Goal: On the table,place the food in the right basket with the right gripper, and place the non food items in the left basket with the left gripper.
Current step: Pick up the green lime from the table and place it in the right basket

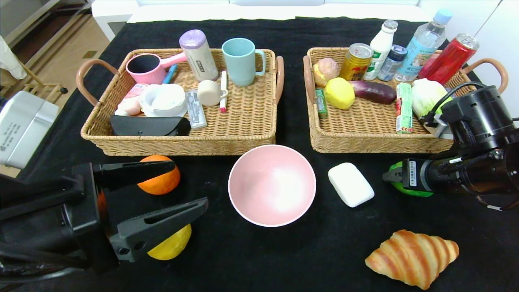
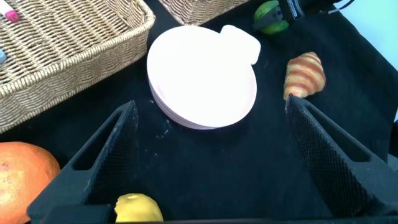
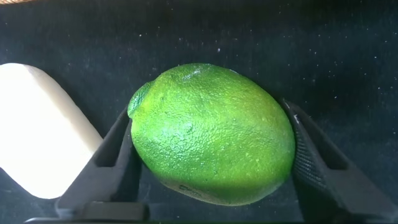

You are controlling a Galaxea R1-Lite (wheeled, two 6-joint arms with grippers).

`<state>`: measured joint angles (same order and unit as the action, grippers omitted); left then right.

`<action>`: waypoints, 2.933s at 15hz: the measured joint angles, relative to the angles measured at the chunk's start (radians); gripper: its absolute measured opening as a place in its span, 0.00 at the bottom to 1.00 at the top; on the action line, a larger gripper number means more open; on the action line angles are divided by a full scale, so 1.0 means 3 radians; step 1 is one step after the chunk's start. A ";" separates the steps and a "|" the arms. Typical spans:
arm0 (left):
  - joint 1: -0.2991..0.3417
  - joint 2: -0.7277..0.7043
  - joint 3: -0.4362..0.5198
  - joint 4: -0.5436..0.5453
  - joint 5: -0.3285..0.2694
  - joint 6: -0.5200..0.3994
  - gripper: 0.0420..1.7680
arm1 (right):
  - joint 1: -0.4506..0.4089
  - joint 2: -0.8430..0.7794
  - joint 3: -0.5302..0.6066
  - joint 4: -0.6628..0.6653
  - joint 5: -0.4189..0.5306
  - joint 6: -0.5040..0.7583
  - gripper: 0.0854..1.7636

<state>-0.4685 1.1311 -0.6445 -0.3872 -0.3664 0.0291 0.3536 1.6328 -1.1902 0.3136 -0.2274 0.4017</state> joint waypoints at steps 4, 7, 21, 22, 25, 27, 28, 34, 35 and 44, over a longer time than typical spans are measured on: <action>-0.0003 0.0000 0.0004 0.0000 0.0001 0.0004 0.97 | 0.0001 0.0003 0.0015 -0.0001 0.0003 -0.0001 0.75; -0.0003 0.0001 0.0006 0.0001 0.0001 0.0001 0.97 | 0.0006 0.0013 0.0019 -0.0001 0.0001 0.0001 0.75; -0.0032 -0.0025 0.0082 -0.0016 0.0186 0.0265 0.97 | 0.0214 -0.0356 0.0066 0.0177 0.0057 0.0023 0.74; -0.0032 -0.0033 0.0084 -0.0017 0.0184 0.0265 0.97 | 0.0256 -0.0413 0.0082 0.0247 0.0043 0.0022 0.74; -0.0033 -0.0039 0.0098 -0.0014 0.0184 0.0274 0.97 | 0.0307 -0.0596 0.0108 0.0324 0.0035 0.0009 0.74; -0.0033 -0.0037 0.0102 -0.0011 0.0192 0.0278 0.97 | 0.0316 -0.0714 0.0118 0.0345 0.0028 -0.0063 0.74; -0.0033 -0.0035 0.0104 -0.0008 0.0199 0.0278 0.97 | 0.0318 -0.0774 0.0117 0.0402 0.0029 -0.0119 0.74; -0.0035 -0.0030 0.0102 0.0002 0.0209 0.0265 0.97 | 0.0307 -0.0955 -0.0028 0.0471 -0.0112 -0.0245 0.74; -0.0033 -0.0030 0.0102 0.0005 0.0209 0.0265 0.97 | 0.0295 -0.0935 -0.0102 0.0468 -0.0140 -0.0295 0.74; -0.0028 -0.0053 0.0104 -0.0003 0.0214 0.0265 0.97 | 0.0235 -0.0324 -0.0913 0.0398 -0.0164 -0.0713 0.74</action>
<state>-0.4770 1.1151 -0.6134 -0.3881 -0.3021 0.1087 0.4243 1.5355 -1.4643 0.4330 -0.2766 0.1879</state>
